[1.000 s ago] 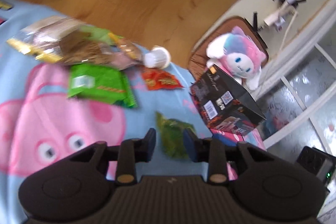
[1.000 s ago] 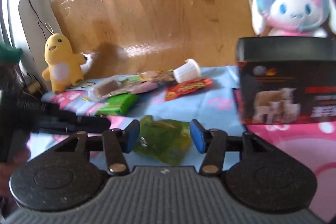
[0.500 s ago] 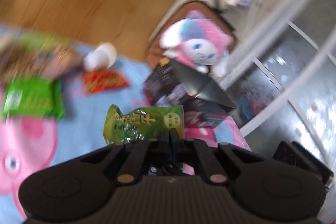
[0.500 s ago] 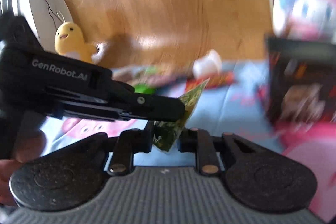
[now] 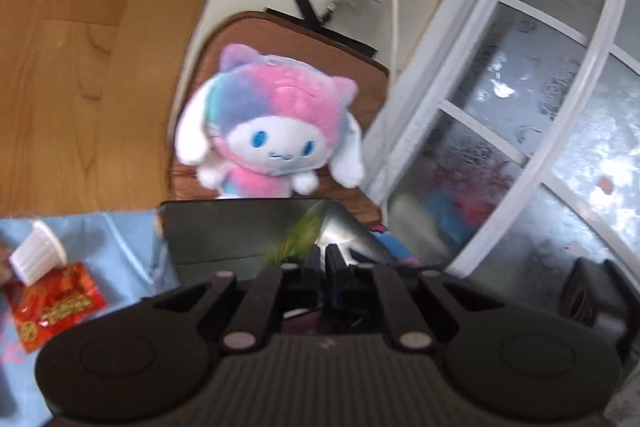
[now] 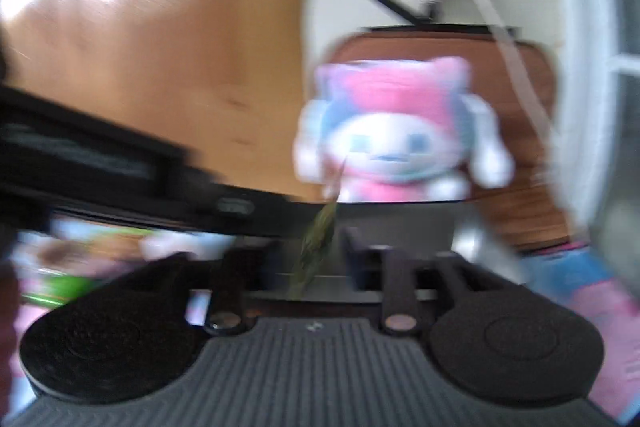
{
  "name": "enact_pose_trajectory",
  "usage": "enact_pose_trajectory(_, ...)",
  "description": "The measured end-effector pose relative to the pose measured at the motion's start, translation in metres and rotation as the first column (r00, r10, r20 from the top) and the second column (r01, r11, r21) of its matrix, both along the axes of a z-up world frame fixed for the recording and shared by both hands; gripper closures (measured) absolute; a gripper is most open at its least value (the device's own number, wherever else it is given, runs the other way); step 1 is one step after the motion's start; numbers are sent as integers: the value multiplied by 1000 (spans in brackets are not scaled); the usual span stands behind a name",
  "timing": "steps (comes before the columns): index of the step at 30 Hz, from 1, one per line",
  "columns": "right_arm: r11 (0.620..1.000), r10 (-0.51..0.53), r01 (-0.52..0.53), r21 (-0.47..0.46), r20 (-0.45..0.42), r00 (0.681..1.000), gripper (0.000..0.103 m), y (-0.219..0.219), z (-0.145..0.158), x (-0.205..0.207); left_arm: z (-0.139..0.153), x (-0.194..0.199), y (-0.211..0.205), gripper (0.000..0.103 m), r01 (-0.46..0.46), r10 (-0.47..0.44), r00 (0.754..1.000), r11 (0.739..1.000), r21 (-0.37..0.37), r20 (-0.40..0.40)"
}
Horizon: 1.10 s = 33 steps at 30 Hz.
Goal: Organize snacks
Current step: 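Carry the green packet into the black box and open the left gripper, then grasp the clear nut bag with yellow strip using the left gripper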
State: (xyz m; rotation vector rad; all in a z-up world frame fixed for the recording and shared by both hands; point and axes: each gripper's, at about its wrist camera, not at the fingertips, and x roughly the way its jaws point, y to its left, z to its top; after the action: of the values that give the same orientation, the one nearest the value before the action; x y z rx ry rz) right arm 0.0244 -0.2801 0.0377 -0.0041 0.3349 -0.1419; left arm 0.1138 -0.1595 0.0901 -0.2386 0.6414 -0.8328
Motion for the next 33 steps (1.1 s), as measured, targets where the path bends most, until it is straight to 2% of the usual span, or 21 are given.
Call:
enact_pose_trajectory(1,1000,-24,24,-5,42,999,38,-5,1,-7,-1,-4,10,97,-2,2,1000,1000,-16,9)
enact_pose_trajectory(4,996,-83,79,42,113,990,37,-11,8,-18,-2,-17,53,91,-72,73,996,997,-27,53)
enact_pose_trajectory(6,992,-13,-7,125,165,986,43,-7,16,-26,-4,-23,92,91,-152,154,986,988,-27,65)
enact_pose_trajectory(8,971,146,-171,165,157,977,49,14,20,-28,-9,-26,141,91,-276,278,958,961,-25,66)
enact_pose_trajectory(9,945,246,-268,188,135,960,52,29,21,-24,-11,-26,168,91,-345,346,937,938,-38,51)
enact_pose_trajectory(10,910,335,-352,219,111,936,55,50,22,-21,-15,-25,197,86,-417,419,908,907,-54,22)
enact_pose_trajectory(11,878,402,-411,246,88,911,56,67,21,-12,-20,-25,225,80,-496,496,868,866,-65,-15)
enact_pose_trajectory(12,851,455,-454,265,62,888,56,85,18,-2,-25,-24,252,67,-573,571,819,817,-65,-53)
enact_pose_trajectory(13,823,506,-495,279,36,862,56,104,16,9,-32,-24,275,65,-637,631,770,768,-61,-95)
enact_pose_trajectory(14,794,554,-533,293,13,832,55,123,14,25,-39,-23,296,65,-678,665,732,733,-58,-150)
enact_pose_trajectory(16,762,605,-568,310,-31,795,55,159,9,58,-55,-22,323,65,-704,667,698,706,-76,-261)
enact_pose_trajectory(18,738,642,-575,354,-102,760,55,190,0,100,-68,-23,336,64,-708,657,686,702,-78,-312)
enact_pose_trajectory(20,736,646,-548,397,-172,744,55,212,-14,139,-81,-23,345,57,-707,642,678,702,-81,-358)
enact_pose_trajectory(22,737,651,-524,427,-241,720,55,230,-24,161,-95,-11,349,39,-702,600,670,704,-109,-437)
enact_pose_trajectory(23,732,658,-511,451,-270,703,54,235,-30,172,-101,-6,352,39,-705,587,664,698,-126,-463)
enact_pose_trajectory(25,690,704,-500,523,-322,633,60,241,-43,180,-106,-1,354,41,-706,576,671,689,-165,-466)
enact_pose_trajectory(26,675,716,-502,540,-315,623,60,241,-44,175,-108,1,356,45,-710,577,669,683,-171,-468)
enact_pose_trajectory(28,625,758,-524,579,-289,585,62,240,-38,158,-110,1,360,59,-710,576,667,683,-171,-473)
enact_pose_trajectory(30,615,766,-543,572,-267,585,62,241,-30,130,-110,-3,361,62,-709,577,666,686,-161,-473)
enact_pose_trajectory(32,634,753,-564,529,-257,605,62,240,-22,104,-104,-11,361,64,-698,563,679,693,-179,-471)
enact_pose_trajectory(33,646,743,-570,507,-248,622,66,237,-18,90,-97,-16,356,64,-693,570,687,701,-170,-450)
